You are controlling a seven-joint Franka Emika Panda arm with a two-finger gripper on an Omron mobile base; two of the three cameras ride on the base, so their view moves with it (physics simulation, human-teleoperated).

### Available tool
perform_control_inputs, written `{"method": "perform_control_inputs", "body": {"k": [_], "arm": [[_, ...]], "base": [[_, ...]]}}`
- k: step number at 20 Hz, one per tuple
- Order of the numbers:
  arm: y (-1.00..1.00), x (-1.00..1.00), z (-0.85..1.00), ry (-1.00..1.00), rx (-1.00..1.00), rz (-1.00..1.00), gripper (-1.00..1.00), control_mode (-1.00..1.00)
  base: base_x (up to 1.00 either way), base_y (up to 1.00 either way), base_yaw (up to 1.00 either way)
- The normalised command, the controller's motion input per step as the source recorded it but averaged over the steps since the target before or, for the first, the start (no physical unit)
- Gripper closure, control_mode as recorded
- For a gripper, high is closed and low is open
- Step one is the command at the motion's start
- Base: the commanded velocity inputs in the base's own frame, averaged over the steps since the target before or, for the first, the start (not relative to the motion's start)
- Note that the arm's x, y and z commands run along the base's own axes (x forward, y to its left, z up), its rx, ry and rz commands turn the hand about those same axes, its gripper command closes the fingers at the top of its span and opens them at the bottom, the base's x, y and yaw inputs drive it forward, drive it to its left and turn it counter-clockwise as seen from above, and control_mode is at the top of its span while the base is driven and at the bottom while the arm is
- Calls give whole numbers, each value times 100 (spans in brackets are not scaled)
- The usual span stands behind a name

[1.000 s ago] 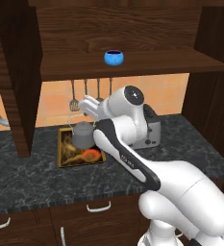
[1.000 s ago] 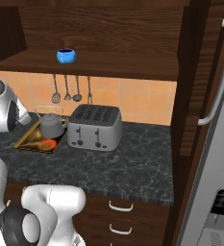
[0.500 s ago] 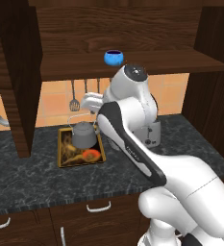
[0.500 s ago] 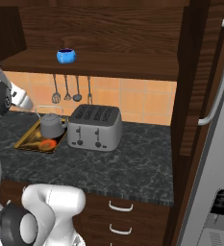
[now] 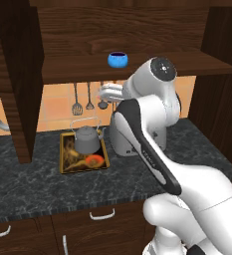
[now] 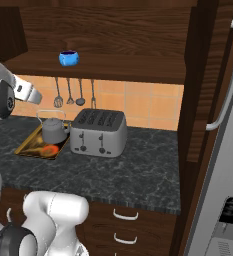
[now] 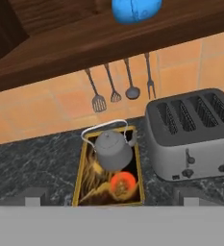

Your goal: Pick the kettle from the counter and place it on the tray. Then pick the mug from the cabinet and place it on the tray. Then close the cabinet doors.

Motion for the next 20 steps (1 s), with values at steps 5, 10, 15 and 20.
{"method": "perform_control_inputs", "body": {"k": [5,10,15,20], "arm": [[-41,9,33,-8,0,5,-100,-100],[-34,15,46,0,0,2,-100,-100],[-13,33,36,0,-3,0,-100,-100],[-2,42,17,0,-14,0,-100,-100]], "base": [[0,0,0],[0,0,0],[0,0,0],[0,0,0]]}}
